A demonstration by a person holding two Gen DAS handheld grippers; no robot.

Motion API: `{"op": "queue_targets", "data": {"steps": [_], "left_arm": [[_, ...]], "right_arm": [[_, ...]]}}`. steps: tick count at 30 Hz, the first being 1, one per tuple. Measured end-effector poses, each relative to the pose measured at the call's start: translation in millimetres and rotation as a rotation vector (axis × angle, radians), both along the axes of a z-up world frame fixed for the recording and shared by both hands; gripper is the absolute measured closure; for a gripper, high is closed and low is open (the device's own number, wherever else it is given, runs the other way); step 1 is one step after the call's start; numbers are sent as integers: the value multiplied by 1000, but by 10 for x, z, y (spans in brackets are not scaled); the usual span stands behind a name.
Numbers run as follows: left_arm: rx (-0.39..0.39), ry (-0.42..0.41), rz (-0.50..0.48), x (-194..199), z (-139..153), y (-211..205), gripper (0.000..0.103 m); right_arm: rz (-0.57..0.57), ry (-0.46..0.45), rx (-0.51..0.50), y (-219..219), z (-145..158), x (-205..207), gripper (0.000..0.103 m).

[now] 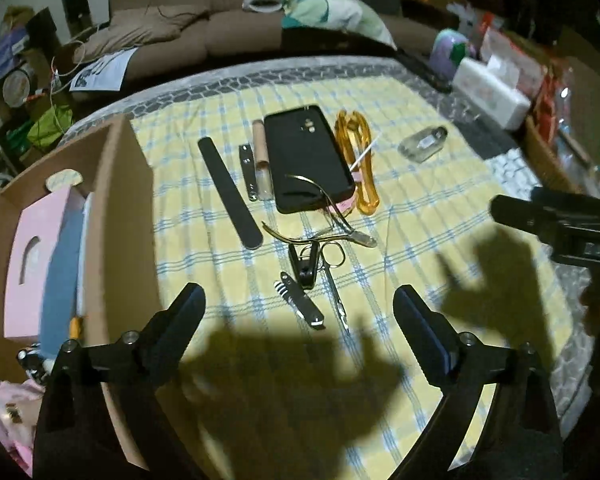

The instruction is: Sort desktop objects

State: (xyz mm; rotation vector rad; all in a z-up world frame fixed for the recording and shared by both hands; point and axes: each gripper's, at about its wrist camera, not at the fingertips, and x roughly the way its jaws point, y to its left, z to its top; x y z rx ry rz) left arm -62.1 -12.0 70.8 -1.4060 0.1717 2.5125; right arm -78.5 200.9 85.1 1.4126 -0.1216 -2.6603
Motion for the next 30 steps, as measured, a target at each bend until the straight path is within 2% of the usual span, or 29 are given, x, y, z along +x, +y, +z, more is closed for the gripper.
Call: {"op": "queue_targets", "data": {"steps": [2, 7, 9, 11, 12, 15, 19, 23, 27, 29, 30], "left_arm": [[-19, -10, 23, -99, -122, 53, 21], [-28, -39, 56, -323, -378, 133, 40], [-33, -58, 56, -395, -485, 168, 53], [-22, -77, 48, -442, -580, 176, 78], [9, -72, 46, -441, -577, 156, 82], [53, -54, 61, -435, -485, 78, 82], [140, -27, 92, -383, -181, -144, 82], [190, 23, 94, -209, 273, -352, 82], [226, 65, 97, -1, 650, -597, 82], [225, 79, 96, 122, 773, -714, 82], [223, 85, 93, 190, 814, -773, 82]], "right_arm": [[-17, -9, -13, 59, -48, 1, 0], [-36, -16, -46, 145, -88, 29, 0], [-36, -23, -54, 152, -105, 29, 0], [-30, -28, -50, 145, -126, 28, 0], [-27, -32, -47, 139, -137, 26, 0], [-16, -43, -51, 98, -168, 19, 0], [30, -45, -112, -51, -170, 27, 0], [135, -33, -182, -357, -130, 56, 0], [234, 9, -160, -808, -63, 101, 1], [279, 8, -142, -1066, -93, 111, 4], [291, 4, -136, -1141, -118, 100, 12]]}}
